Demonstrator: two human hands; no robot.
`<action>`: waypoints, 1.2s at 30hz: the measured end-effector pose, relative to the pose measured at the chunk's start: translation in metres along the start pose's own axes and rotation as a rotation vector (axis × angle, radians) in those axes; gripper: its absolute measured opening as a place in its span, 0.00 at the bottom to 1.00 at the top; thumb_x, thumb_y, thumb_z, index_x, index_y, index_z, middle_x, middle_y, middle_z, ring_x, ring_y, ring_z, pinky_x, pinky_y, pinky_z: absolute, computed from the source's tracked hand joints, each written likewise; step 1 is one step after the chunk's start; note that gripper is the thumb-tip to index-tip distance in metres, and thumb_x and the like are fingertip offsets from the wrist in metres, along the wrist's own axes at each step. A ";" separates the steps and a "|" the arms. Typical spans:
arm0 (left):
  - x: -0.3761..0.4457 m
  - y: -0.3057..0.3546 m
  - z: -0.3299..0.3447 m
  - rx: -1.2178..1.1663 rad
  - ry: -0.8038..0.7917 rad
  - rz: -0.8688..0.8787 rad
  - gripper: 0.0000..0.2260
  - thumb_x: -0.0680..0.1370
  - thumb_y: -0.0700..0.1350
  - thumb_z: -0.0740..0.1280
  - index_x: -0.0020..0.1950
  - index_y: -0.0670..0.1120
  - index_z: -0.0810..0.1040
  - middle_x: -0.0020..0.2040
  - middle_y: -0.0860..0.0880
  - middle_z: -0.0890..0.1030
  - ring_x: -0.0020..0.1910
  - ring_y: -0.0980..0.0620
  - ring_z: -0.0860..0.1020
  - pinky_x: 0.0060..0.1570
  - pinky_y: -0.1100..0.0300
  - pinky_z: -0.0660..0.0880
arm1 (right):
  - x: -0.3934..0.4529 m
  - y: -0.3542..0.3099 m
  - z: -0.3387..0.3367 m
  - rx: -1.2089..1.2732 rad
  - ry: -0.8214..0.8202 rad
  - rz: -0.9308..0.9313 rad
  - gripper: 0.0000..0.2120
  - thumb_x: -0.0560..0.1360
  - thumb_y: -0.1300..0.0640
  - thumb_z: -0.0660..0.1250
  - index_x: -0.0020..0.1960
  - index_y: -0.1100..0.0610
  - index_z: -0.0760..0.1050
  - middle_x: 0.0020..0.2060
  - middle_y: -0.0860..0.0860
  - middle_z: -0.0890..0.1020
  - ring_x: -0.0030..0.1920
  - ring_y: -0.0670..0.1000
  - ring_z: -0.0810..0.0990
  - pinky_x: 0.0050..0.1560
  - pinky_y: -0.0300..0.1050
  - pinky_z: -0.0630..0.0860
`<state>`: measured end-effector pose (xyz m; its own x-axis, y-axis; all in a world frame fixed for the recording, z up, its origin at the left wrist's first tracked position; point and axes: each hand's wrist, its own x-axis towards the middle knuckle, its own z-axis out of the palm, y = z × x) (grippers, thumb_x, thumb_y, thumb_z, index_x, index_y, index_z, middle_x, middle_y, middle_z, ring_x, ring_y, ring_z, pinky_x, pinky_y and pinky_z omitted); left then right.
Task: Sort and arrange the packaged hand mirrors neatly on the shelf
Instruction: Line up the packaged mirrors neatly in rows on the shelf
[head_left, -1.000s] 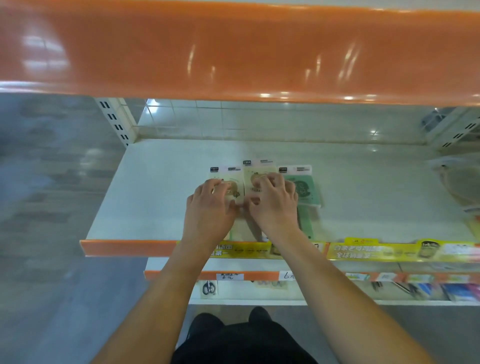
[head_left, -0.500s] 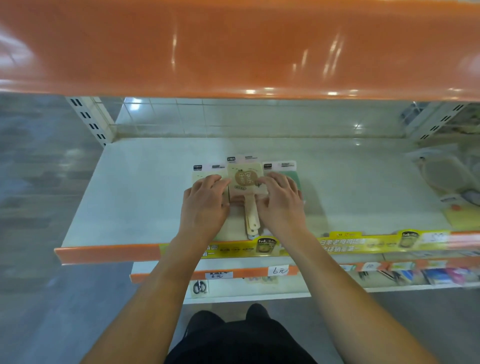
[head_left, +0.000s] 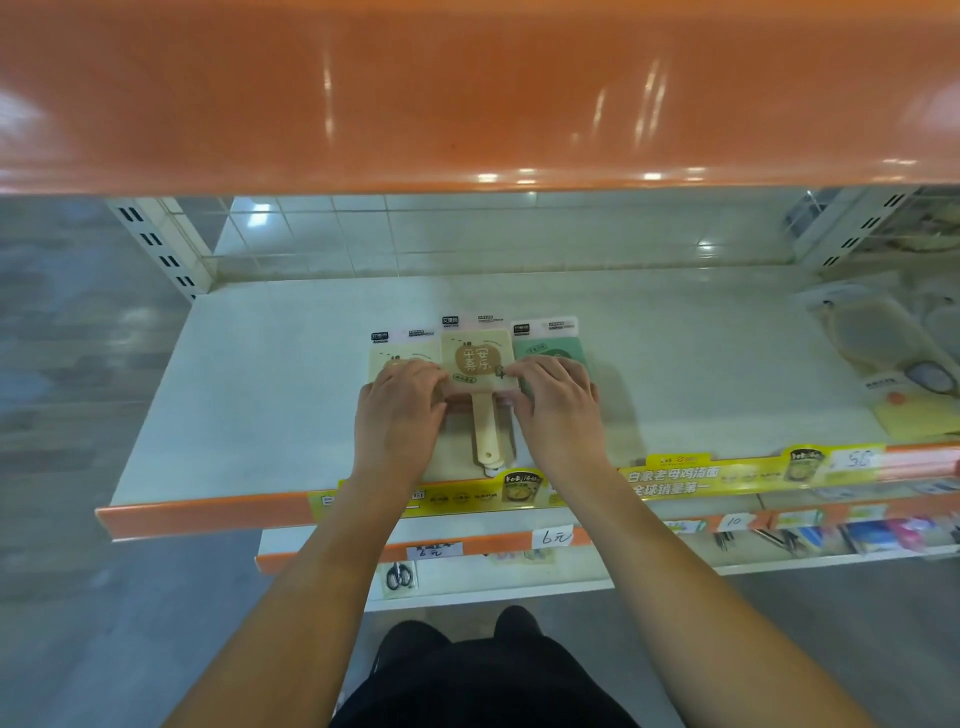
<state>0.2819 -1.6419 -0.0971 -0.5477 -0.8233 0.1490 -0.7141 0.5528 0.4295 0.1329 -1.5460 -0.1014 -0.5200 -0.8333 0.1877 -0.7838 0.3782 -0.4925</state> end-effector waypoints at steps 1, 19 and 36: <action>0.000 0.000 0.000 -0.011 0.005 0.002 0.15 0.72 0.42 0.72 0.58 0.49 0.79 0.58 0.52 0.79 0.60 0.49 0.74 0.56 0.53 0.70 | 0.001 0.000 -0.001 -0.002 -0.012 0.005 0.12 0.75 0.56 0.70 0.59 0.51 0.79 0.58 0.45 0.79 0.65 0.54 0.69 0.62 0.52 0.67; -0.006 0.000 -0.005 0.065 -0.055 -0.085 0.19 0.75 0.45 0.68 0.65 0.55 0.73 0.67 0.56 0.71 0.68 0.48 0.63 0.64 0.44 0.64 | 0.004 -0.001 -0.017 -0.169 -0.201 0.226 0.22 0.75 0.42 0.65 0.67 0.45 0.70 0.74 0.49 0.60 0.73 0.63 0.56 0.70 0.62 0.61; 0.008 -0.012 0.004 -0.057 -0.018 -0.028 0.18 0.73 0.41 0.71 0.62 0.49 0.77 0.63 0.52 0.77 0.64 0.44 0.70 0.60 0.47 0.70 | 0.010 0.008 -0.017 -0.125 -0.185 0.202 0.23 0.72 0.55 0.67 0.66 0.45 0.71 0.69 0.47 0.68 0.64 0.62 0.65 0.65 0.53 0.66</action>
<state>0.2850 -1.6548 -0.1044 -0.5358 -0.8357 0.1204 -0.7037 0.5208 0.4833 0.1161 -1.5444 -0.0894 -0.6080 -0.7911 -0.0669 -0.7124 0.5808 -0.3940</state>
